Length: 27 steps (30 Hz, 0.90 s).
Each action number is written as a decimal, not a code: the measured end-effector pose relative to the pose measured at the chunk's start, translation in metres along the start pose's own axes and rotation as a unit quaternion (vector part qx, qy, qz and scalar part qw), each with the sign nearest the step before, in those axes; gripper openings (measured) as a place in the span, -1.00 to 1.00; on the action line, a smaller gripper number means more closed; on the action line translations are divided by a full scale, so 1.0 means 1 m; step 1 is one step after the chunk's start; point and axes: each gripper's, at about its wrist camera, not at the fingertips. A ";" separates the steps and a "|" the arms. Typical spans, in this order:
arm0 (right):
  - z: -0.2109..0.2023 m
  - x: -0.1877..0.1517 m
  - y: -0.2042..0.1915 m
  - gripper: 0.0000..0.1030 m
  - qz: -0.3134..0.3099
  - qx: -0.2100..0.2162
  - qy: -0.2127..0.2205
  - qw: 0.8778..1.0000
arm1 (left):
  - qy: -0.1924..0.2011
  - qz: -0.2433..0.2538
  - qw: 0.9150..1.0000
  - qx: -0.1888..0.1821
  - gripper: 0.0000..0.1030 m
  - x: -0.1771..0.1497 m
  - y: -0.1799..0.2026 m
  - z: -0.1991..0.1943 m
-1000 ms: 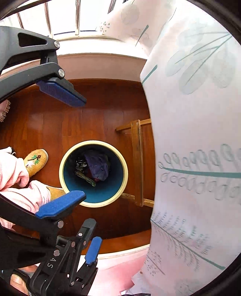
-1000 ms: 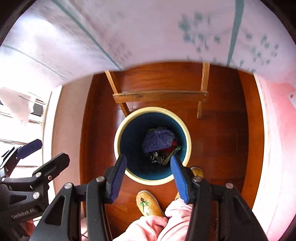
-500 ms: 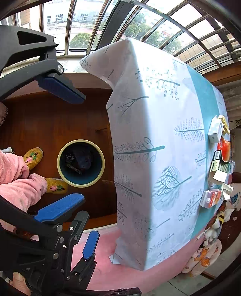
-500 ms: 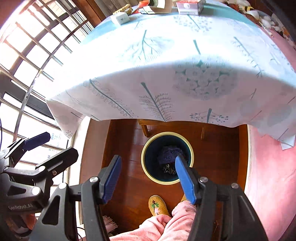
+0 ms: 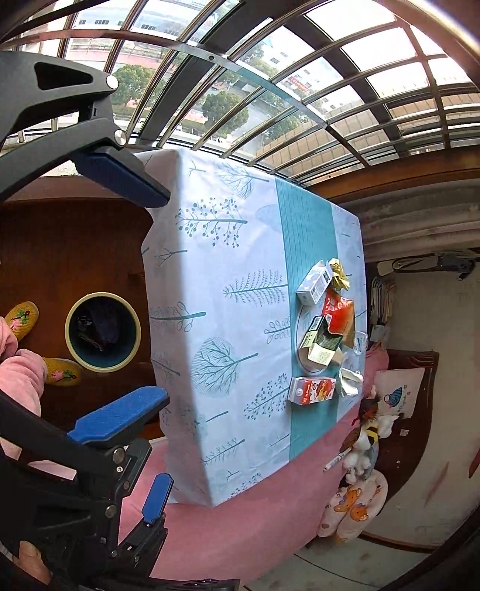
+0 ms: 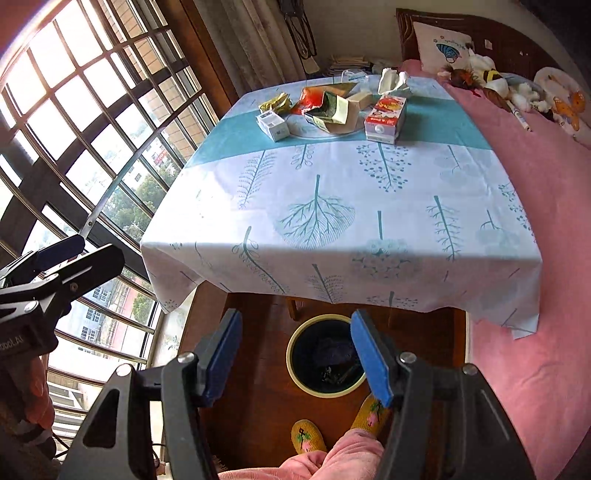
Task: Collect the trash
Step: 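Raise both tools back toward the table, then move the left tool to the yellow paper while the right tool reaches the orange-gold packet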
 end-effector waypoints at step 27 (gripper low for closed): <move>0.039 0.187 0.029 0.46 -0.029 0.030 0.055 0.998 | 0.031 -0.034 0.996 0.078 0.86 0.147 -0.029 0.074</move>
Point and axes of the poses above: each gripper's, at about its wrist camera, not at the fingertips, and z roughly the way its jaws point, y to its right, x to its top, and after that the axes turned 6 degrees about y, right-handed
